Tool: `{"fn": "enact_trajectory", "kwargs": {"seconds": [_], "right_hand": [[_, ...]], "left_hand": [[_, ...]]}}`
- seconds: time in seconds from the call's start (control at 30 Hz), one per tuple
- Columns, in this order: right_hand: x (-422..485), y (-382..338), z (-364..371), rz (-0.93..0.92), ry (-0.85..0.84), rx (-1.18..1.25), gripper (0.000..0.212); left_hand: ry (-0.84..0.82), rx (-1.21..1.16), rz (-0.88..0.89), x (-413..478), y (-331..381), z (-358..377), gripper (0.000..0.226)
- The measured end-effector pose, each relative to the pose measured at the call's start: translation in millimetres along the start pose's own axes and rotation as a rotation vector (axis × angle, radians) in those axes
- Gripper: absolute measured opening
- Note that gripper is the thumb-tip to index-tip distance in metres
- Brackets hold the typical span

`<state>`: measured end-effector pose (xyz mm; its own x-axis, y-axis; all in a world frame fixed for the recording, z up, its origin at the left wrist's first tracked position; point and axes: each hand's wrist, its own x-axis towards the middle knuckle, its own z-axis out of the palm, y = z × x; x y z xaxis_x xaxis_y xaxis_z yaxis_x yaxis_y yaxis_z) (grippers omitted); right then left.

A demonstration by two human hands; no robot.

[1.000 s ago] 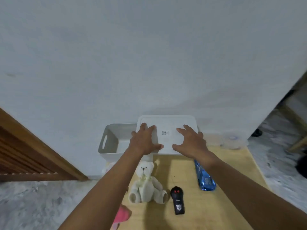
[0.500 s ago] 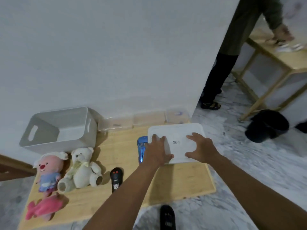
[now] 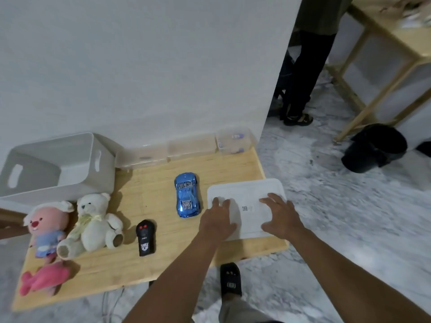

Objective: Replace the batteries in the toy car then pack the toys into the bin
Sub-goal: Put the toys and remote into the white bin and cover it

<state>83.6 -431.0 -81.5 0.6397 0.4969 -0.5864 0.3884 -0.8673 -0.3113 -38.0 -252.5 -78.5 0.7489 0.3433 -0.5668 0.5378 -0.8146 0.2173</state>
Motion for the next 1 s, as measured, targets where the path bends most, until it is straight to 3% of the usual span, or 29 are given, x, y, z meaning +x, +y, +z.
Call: {"fn": "enact_trajectory", "kwargs": {"seconds": [0.1, 0.2, 0.33, 0.5, 0.6, 0.8, 1.0], "right_hand": [[3, -6, -1, 0.017, 0.025, -0.084, 0.075], [10, -22, -7, -0.005, 0.173, -0.109, 0.057], [22, -81, -25, -0.193, 0.342, -0.079, 0.042], [23, -198, -39, -0.413, 0.304, 0.043, 0.042], [12, -270, -31, -0.52, 0.258, 0.085, 0.044], [-7, -390, 25, -0.625, 0.093, 0.048, 0.06], [-3, -471, 109, -0.424, -0.097, -0.05, 0.087]], "left_hand": [[0.024, 0.015, 0.021, -1, -5, -11, 0.078], [0.113, -0.022, 0.03, -7, -15, -33, 0.062], [0.316, -0.144, -0.023, -25, -56, -79, 0.041], [0.571, -0.216, -0.151, -58, -152, -132, 0.034], [0.643, -0.238, -0.248, -83, -216, -147, 0.034], [0.604, -0.301, -0.441, -130, -347, -138, 0.04], [0.349, -0.352, -0.546, -147, -439, -104, 0.076]]}}
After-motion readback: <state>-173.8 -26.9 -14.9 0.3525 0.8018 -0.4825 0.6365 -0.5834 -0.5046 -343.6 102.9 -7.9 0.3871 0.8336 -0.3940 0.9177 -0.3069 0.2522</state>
